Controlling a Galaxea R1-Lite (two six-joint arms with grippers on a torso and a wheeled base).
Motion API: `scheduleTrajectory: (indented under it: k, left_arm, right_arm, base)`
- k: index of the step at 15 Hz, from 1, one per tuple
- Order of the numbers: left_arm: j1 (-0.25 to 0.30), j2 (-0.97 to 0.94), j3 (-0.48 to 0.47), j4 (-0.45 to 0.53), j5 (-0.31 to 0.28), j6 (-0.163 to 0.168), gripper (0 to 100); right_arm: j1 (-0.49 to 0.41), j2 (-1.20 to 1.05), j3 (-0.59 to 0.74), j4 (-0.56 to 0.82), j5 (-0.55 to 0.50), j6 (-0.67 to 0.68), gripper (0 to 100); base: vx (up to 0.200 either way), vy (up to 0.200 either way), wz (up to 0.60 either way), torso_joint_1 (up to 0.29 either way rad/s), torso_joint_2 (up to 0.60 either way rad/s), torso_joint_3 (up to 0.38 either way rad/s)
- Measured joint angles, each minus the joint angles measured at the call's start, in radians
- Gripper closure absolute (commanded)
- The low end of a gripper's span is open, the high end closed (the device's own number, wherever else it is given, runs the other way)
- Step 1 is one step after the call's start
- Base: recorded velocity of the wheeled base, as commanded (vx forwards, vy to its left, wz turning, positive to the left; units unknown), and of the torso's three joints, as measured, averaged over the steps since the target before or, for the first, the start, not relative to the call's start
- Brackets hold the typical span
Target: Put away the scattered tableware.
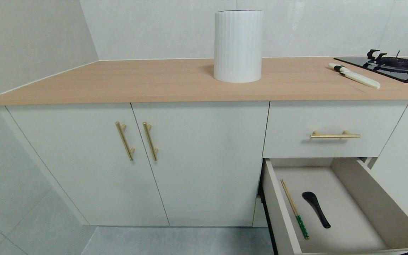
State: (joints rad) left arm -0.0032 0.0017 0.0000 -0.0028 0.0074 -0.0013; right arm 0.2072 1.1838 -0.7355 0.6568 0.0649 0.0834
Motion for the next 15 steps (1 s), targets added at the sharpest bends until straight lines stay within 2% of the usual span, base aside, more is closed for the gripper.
scheduleTrajectory:
  k: [3,9,15]
  left_arm:
    - [0.000,0.000,0.000,0.000,0.000,0.000,0]
    - [0.000,0.000,0.000,0.000,0.000,0.000,0]
    - [0.000,0.000,0.000,0.000,0.000,0.000,0]
  right_arm:
    - [0.003,0.092,-0.008,0.054,0.003,0.001,0]
    - [0.004,0.349,0.003,0.058,0.002,0.007,0]
    - [0.000,0.401,0.079,-0.181,-0.016,0.011,0]
  base:
    - [0.000,0.000,0.00,0.000,0.00,0.000]
    - [0.000,0.000,0.00,0.000,0.00,0.000]
    - [0.000,0.000,0.00,0.000,0.00,0.000]
